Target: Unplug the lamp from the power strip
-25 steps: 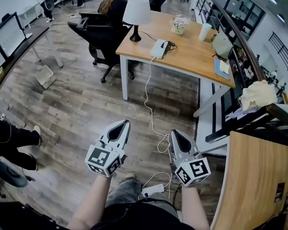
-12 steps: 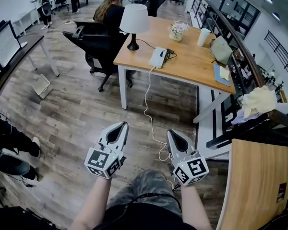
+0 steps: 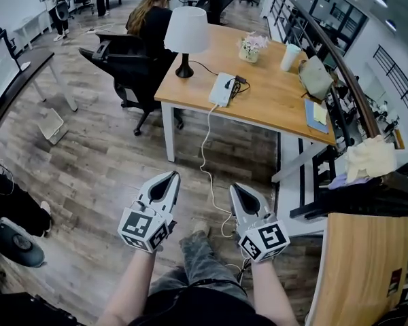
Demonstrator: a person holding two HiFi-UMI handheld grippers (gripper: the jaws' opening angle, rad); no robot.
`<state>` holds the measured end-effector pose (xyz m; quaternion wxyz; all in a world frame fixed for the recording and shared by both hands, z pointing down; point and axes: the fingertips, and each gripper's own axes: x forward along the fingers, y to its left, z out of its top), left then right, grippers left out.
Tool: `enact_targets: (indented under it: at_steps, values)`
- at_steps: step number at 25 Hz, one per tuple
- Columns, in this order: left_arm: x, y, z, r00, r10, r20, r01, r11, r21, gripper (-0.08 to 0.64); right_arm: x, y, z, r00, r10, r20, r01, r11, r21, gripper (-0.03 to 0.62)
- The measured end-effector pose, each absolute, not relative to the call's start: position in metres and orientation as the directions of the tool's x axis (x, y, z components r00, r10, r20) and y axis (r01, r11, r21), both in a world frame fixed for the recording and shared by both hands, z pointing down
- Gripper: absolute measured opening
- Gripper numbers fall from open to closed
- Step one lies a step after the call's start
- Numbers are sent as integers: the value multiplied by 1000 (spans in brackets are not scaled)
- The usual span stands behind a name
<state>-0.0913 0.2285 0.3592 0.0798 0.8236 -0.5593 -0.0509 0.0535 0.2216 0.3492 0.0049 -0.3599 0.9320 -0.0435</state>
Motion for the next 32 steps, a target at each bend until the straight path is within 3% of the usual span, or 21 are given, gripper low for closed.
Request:
enact_targets:
  at_steps: [19,32]
  values:
    - [-91,35,366,381,-924,21,-910,-371,184,-3,33,28,364,-772,-632,66,-636,765,-103,8]
    - [-81,-17,376,382,-923,44,-910,-367,190,-3,45,-20,373,-771,-633,62,-636,762,-120,8]
